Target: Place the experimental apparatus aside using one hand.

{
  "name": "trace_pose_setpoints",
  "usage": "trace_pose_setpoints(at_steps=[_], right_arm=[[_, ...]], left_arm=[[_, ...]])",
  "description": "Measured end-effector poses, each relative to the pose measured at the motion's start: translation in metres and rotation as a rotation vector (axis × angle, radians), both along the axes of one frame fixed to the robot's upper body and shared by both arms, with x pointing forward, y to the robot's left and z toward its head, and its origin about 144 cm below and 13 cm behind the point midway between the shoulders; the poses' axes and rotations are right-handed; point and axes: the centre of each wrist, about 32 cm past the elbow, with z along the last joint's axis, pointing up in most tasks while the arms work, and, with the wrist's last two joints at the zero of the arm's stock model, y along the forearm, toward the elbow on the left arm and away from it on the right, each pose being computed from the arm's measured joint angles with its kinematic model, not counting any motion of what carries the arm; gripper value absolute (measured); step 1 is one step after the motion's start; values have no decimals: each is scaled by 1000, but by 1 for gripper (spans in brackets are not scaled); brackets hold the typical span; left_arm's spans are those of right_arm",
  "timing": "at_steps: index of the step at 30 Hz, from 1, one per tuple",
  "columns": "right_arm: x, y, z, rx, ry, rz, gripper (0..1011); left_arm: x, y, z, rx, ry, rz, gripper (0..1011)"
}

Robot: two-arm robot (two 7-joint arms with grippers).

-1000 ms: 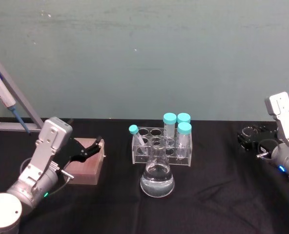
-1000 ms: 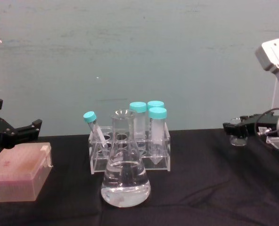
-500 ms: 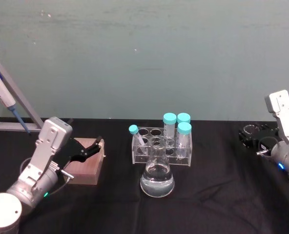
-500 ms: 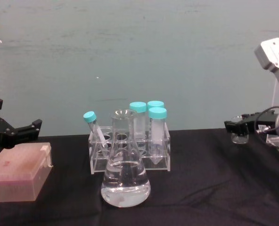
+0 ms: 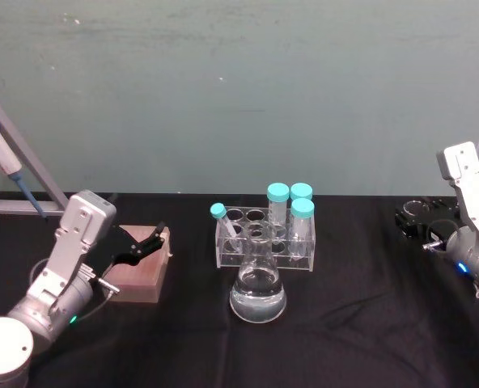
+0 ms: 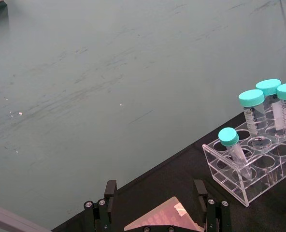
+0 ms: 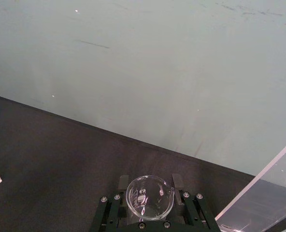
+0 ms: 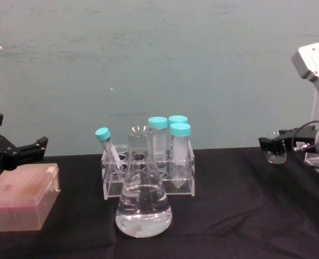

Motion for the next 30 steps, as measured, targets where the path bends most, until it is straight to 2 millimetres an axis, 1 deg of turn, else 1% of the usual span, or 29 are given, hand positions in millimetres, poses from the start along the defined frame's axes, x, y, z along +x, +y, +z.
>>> trace_pose_setpoints(at_steps=[30], right_arm=[[3, -2, -3, 0, 22, 6, 534]], left_arm=[[0, 0, 0, 0, 0, 0, 1000]])
